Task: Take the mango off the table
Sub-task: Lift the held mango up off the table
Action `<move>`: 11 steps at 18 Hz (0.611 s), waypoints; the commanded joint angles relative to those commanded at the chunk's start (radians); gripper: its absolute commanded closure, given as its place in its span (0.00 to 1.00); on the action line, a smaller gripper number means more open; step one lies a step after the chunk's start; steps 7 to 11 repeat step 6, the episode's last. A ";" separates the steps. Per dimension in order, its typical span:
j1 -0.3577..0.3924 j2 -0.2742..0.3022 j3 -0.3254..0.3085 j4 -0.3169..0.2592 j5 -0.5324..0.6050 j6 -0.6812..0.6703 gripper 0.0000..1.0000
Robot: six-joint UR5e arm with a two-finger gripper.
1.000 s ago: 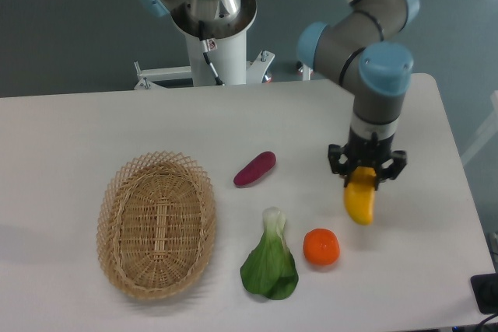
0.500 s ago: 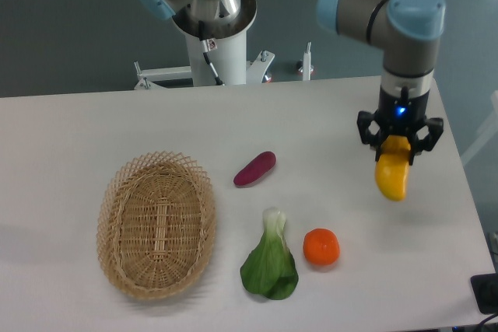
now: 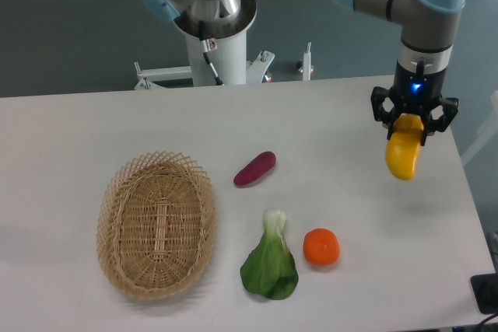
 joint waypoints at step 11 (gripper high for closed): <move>0.000 0.000 0.000 -0.002 0.000 0.018 0.49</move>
